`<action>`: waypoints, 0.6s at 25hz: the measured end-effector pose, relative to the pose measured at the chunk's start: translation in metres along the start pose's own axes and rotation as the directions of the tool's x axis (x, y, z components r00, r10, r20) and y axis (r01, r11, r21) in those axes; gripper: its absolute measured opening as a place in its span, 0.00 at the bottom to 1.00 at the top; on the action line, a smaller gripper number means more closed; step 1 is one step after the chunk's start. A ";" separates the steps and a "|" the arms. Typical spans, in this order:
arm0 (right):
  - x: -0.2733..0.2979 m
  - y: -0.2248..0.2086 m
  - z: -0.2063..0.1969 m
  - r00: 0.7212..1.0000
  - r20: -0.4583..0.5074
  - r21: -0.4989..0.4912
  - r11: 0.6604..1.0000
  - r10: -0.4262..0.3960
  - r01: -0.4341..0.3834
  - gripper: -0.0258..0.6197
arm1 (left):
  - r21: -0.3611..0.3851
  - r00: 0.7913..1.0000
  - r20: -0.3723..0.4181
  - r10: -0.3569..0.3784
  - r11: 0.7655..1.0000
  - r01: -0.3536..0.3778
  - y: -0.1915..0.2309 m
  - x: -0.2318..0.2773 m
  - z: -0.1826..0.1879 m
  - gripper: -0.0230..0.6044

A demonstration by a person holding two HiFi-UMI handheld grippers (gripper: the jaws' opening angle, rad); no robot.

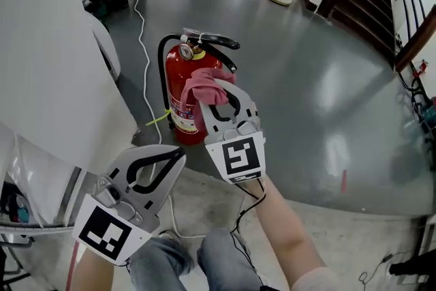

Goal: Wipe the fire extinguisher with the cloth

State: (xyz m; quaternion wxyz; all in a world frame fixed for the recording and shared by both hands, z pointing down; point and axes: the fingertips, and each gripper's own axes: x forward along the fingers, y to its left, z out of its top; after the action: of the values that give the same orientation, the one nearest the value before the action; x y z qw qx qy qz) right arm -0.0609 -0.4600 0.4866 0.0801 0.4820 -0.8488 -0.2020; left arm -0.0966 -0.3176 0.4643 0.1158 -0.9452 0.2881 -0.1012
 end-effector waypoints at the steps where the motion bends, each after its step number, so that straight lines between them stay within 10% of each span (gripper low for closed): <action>1: 0.000 -0.003 0.008 1.000 -0.006 0.011 1.000 0.005 -0.005 0.16 | 0.001 1.000 0.002 -0.004 1.000 0.004 0.002 -0.001 0.009 0.05; 15: -0.076 -0.073 0.234 0.984 0.004 0.200 0.964 0.181 -0.178 0.16 | -0.088 0.998 0.024 0.057 0.995 -0.055 0.038 -0.027 0.252 0.05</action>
State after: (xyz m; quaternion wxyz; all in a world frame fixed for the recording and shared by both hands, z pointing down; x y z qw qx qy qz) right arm -0.0408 -0.3661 0.2482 0.0553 0.4102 -0.9043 -0.1045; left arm -0.0733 -0.2919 0.2103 0.0813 -0.9421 0.3170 -0.0726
